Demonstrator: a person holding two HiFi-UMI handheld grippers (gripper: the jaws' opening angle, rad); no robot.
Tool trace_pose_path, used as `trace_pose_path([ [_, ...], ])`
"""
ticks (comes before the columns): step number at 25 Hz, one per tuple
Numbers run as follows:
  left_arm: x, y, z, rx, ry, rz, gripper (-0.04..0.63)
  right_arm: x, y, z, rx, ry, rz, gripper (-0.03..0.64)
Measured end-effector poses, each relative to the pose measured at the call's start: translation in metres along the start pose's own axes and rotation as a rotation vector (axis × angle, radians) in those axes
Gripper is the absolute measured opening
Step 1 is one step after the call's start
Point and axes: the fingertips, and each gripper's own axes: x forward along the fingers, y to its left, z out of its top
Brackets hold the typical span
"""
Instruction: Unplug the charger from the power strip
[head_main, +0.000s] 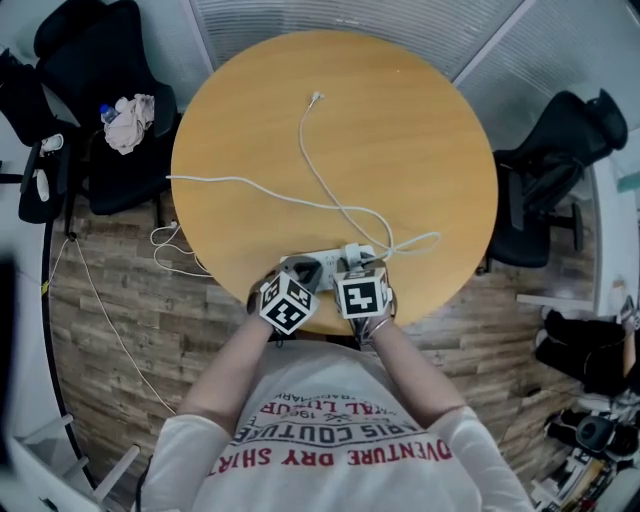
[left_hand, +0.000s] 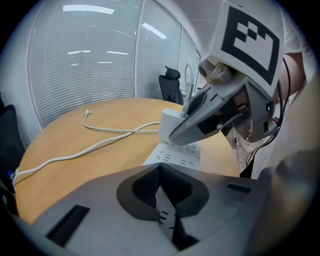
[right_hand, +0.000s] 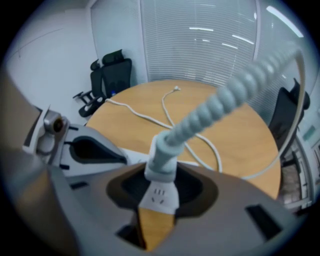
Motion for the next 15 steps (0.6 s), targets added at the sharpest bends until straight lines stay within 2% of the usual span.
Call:
trace_pose_path([
  [4, 0.0, 0.001, 0.001, -0.005, 0.005, -0.005, 0.032, -0.02, 0.005, 0.019, -0.09, -0.094, -0.018, 0.156],
  [9, 0.001, 0.001, -0.001, -0.011, 0.007, -0.007, 0.034, -0.033, 0.003, 0.021, -0.044, -0.117, 0.024, 0.156],
  [13, 0.0, 0.003, -0.002, -0.073, 0.036, -0.055, 0.032, -0.049, -0.001, 0.025, -0.012, -0.16, 0.073, 0.156],
  [15, -0.003, 0.007, 0.002, -0.084, 0.047, -0.054, 0.032, -0.058, -0.004, 0.031, -0.02, -0.201, 0.091, 0.156],
])
